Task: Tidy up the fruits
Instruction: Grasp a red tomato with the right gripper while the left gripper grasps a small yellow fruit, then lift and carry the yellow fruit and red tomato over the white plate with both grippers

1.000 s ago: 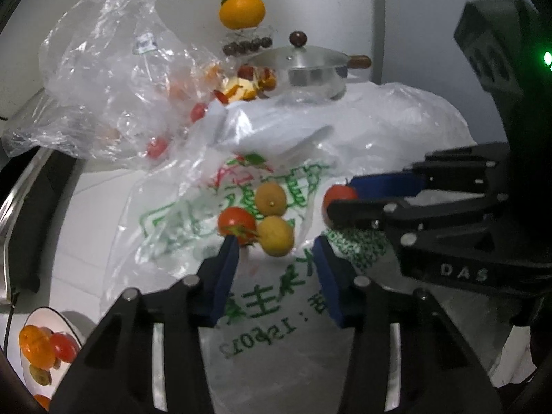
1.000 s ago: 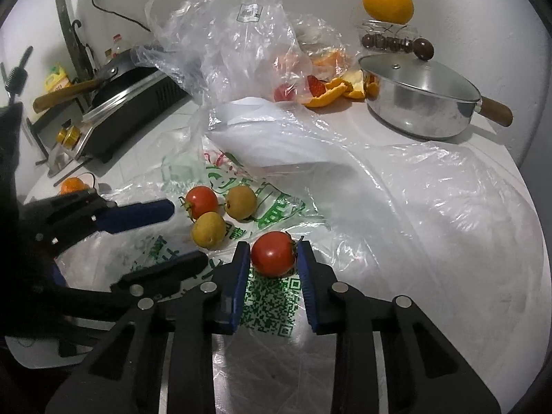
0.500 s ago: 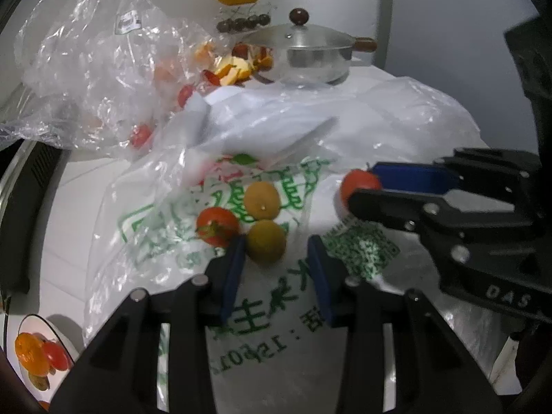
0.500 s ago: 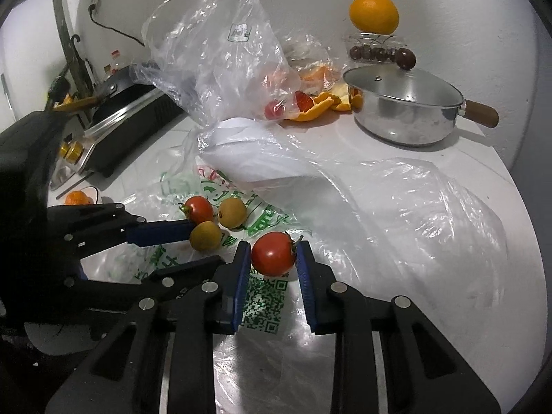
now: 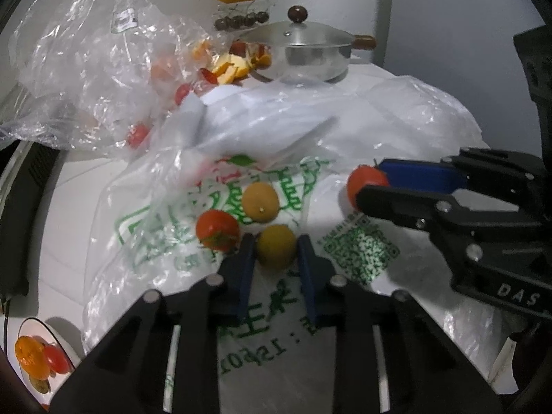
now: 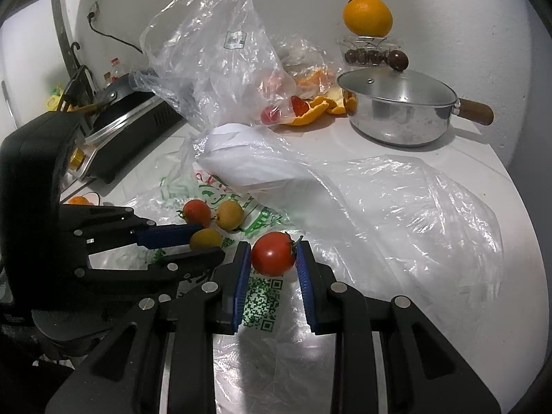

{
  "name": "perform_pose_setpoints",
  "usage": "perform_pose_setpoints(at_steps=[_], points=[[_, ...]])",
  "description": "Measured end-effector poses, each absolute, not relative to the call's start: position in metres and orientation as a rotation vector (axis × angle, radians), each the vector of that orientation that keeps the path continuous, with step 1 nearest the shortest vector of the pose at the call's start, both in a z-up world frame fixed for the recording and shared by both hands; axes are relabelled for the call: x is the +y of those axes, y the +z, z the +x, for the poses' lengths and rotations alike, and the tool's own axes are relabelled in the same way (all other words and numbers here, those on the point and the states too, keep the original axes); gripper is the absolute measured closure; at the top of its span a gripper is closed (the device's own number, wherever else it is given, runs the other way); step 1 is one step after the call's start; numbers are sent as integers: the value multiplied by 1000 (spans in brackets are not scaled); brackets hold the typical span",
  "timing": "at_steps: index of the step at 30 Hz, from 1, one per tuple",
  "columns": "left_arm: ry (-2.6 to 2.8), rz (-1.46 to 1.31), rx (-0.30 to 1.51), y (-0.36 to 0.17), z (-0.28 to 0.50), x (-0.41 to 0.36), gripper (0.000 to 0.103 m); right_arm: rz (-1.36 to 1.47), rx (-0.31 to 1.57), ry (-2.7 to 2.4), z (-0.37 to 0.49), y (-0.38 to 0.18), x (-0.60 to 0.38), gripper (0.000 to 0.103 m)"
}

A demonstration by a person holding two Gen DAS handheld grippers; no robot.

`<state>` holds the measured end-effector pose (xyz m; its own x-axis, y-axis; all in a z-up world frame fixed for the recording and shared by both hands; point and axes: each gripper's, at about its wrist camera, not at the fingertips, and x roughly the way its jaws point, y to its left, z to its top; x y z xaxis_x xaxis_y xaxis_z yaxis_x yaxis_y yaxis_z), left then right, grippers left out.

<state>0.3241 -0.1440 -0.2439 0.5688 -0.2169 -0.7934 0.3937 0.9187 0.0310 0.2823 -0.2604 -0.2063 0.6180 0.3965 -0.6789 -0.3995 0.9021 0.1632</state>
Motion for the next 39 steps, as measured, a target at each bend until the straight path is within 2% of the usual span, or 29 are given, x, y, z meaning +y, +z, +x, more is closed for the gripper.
perform_pose_setpoints(at_steps=[4, 12, 20, 25, 39], points=[[-374, 207, 884, -239, 317, -141, 78, -10, 776, 452, 280, -204, -260, 78], [-381, 196, 858, -229, 299, -133, 78, -29, 792, 434, 277, -208, -255, 79], [-377, 179, 831, -220, 285, -121, 78, -32, 811, 382, 284, -211, -256, 78], [-376, 159, 814, -214, 281, -115, 78, -48, 831, 380, 292, -212, -249, 72], [-376, 115, 766, -201, 270, -84, 77, -115, 863, 354, 294, -214, -224, 73]])
